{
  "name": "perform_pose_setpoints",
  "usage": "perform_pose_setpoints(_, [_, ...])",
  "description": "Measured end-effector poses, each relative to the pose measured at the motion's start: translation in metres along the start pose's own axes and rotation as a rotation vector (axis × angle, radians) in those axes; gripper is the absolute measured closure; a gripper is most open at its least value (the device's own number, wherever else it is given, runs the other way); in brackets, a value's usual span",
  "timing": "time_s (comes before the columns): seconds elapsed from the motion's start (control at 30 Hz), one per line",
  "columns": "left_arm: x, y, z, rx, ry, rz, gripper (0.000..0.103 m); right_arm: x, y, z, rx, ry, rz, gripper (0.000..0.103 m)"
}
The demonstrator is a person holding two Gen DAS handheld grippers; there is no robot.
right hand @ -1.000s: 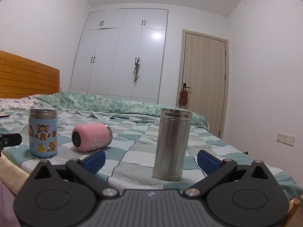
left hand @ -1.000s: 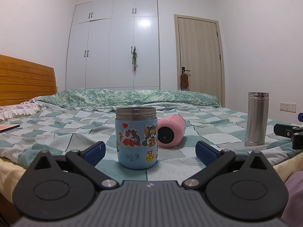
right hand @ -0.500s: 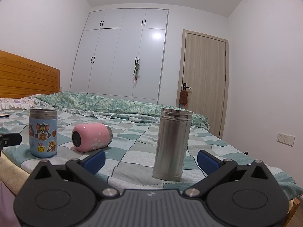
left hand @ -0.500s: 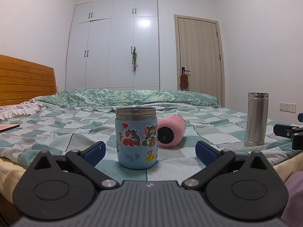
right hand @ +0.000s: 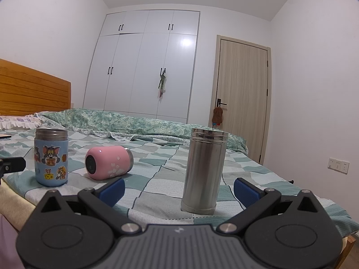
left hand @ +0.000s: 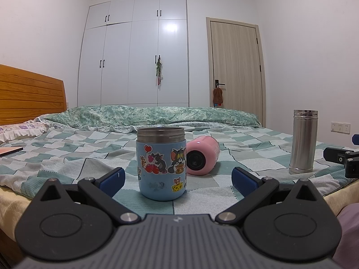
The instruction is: Flip cup upright
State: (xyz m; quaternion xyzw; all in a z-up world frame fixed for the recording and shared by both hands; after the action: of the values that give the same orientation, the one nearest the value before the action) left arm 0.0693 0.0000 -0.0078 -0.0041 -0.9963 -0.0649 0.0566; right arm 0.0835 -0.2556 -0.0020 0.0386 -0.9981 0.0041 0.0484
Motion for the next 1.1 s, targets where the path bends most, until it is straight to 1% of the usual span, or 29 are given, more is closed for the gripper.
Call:
perform_pose_setpoints(0.97, [-0.0002, 0.0, 0.0, 0.001, 0.001, 0.0, 0.0, -0.0004, 0.0012, 0.0007, 0.003, 0.001, -0.001, 0.0])
perform_pose_setpoints(1.03, [-0.0006, 0.0, -0.0002, 0.0, 0.007, -0.002, 0.0, -0.0011, 0.0021, 0.0005, 0.006, 0.007, -0.009, 0.0])
perform_pose_setpoints(1.1, [-0.0014, -0.0002, -0.0014, 0.001, 0.022, 0.011, 0.0, -0.0018, 0.004, -0.001, 0.009, 0.02, -0.039, 0.0])
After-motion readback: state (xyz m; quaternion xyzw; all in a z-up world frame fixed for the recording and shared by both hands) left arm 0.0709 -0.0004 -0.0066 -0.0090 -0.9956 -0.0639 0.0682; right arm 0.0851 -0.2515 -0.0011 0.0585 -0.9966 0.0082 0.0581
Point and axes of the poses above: each gripper's, at about its wrist camera, not at the fingertips, and x roughly against the way its jaws point, y to its left, z to its underside, the point moved 7 cm from there along -x, roughly the way its jaws point, and after that the axes turned 6 degrees about -x, right-handed, at the moved point
